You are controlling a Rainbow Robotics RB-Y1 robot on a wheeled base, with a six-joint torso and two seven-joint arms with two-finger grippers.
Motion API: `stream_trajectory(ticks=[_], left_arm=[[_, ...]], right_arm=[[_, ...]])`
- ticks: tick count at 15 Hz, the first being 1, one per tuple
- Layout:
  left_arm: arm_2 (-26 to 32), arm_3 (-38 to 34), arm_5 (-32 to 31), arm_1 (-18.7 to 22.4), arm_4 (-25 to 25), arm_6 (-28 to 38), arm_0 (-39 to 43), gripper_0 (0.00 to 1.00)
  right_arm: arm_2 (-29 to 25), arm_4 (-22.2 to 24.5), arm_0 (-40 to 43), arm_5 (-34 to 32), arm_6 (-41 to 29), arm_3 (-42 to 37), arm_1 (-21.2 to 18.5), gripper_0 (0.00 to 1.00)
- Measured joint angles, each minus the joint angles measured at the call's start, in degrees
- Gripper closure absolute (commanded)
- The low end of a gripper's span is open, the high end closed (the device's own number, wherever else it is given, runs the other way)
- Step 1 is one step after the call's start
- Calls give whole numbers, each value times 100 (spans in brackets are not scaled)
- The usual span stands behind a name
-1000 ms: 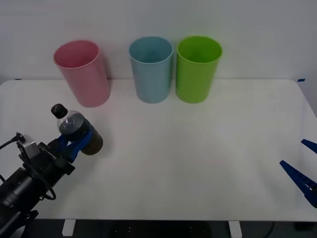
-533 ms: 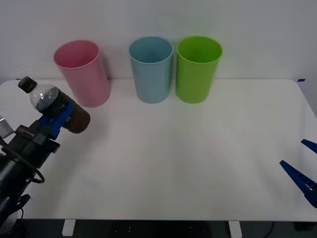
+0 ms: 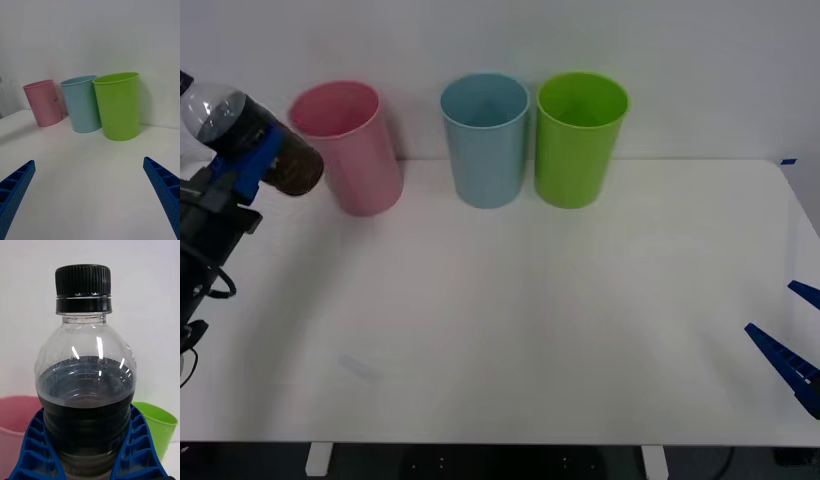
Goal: Grasp the object on the table and drop it into the matching bin: aluminum can to the light blue bin, PET bottle to the pink bin.
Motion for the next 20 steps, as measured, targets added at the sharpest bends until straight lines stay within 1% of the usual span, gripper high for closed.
stream_trajectory(ticks=[3, 7, 11, 16, 18, 20], left_arm=[[96, 553, 18, 103, -384, 57, -720, 100], [220, 1505, 75, 112, -979, 29, -1772, 100], [341, 2586, 291, 123, -1801, -95, -2796, 100], [389, 3579, 538, 129, -2479, -304, -3652, 100], [389, 3926, 783, 129, -2687, -401, -3932, 100], [354, 4098, 1044, 129, -2784, -486, -4100, 100]], right_arm=[[0, 0, 0, 0, 0, 0, 0, 0], [0, 0, 0, 0, 0, 0, 0, 0], [0, 0, 0, 0, 0, 0, 0, 0], [0, 0, 0, 0, 0, 0, 0, 0], [0, 0, 0, 0, 0, 0, 0, 0], [0, 0, 0, 0, 0, 0, 0, 0]])
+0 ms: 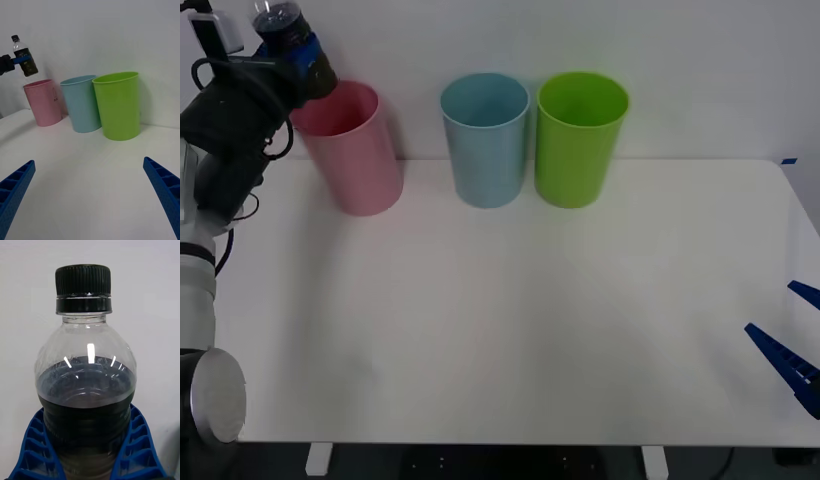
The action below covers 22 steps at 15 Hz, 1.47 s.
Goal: Grasp the object on the table and drop it into the matching bin: aluminum can to the light blue bin, PET bottle to the pink bin.
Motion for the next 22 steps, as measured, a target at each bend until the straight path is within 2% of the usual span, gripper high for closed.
stream_trajectory(ticks=[6, 7, 8, 9, 16, 18, 22], left_arm=[[-212, 42, 213, -4, 124, -101, -37, 98], [-230, 40, 213, -8, 138, -103, -36, 89], [-236, 43, 213, -8, 147, -102, -33, 38], [-238, 43, 213, -6, 169, -105, -34, 0], [-257, 43, 217, -2, 387, -115, 17, 0], [-342, -19, 170, 30, 759, -134, 156, 0], [-736, -738, 51, 237, 1850, -142, 930, 0]], right_arm=[[0, 0, 0, 0, 0, 0, 0, 0], [0, 0, 0, 0, 0, 0, 0, 0], [0, 0, 0, 0, 0, 0, 0, 0], [0, 0, 0, 0, 0, 0, 0, 0], [0, 0, 0, 0, 0, 0, 0, 0], [0, 0, 0, 0, 0, 0, 0, 0], [0, 0, 0, 0, 0, 0, 0, 0]])
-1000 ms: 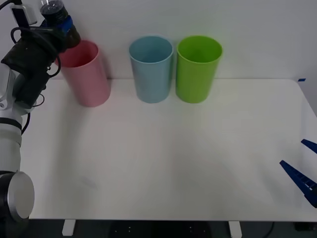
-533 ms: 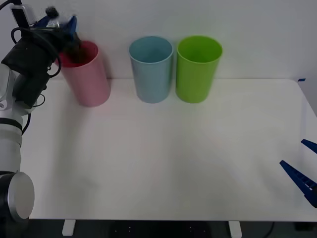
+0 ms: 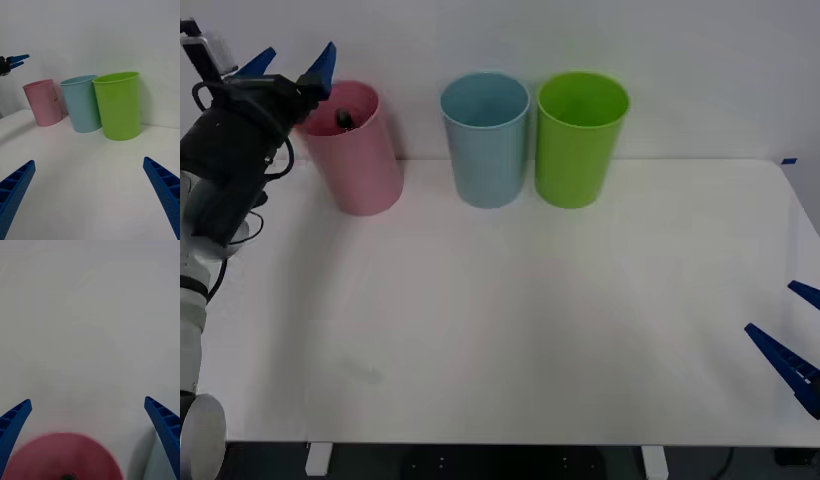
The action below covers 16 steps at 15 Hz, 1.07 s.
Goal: Grasp the object on the table and drop it into the matching bin: aluminum can to the light blue bin, PET bottle to the pink bin.
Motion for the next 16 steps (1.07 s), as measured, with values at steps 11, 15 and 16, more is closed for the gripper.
stream_trajectory(ticks=[11, 15, 16], left_arm=[[419, -1353, -1834, 148, 1080, 19, 2002, 0], [676, -1484, -2778, 280, 1360, 12, 2585, 0], [710, -1480, -2983, 357, 1441, 0, 2724, 0]], right_arm=[[0, 0, 0, 0, 0, 0, 0, 0], [0, 0, 0, 0, 0, 0, 0, 0], [0, 0, 0, 0, 0, 0, 0, 0]])
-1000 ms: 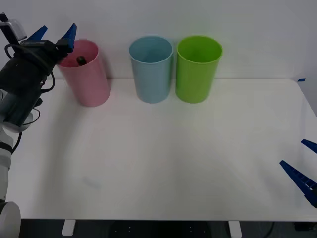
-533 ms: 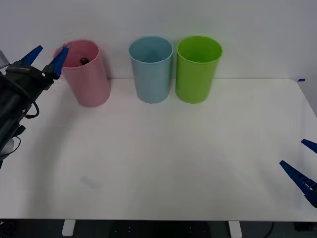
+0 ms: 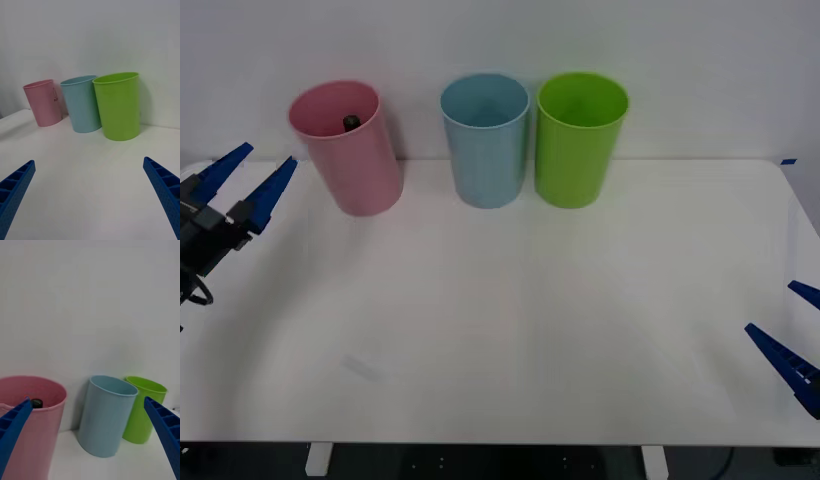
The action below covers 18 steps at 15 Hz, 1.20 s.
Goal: Grasp the object on the table and drop it into the matching bin: aluminum can to the light blue bin, PET bottle to the pink bin.
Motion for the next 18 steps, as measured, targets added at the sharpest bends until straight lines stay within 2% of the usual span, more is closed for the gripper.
stream_trajectory(ticks=[7, 11, 18], left_arm=[[338, -12, -1208, 399, 222, -206, 866, 0], [332, -156, -1331, 475, 238, -868, 1379, 0], [304, -413, -1558, 476, 306, -1027, 1961, 0]], right_arm=[[0, 0, 0, 0, 0, 0, 0, 0], [0, 0, 0, 0, 0, 0, 0, 0], [0, 0, 0, 0, 0, 0, 0, 0]])
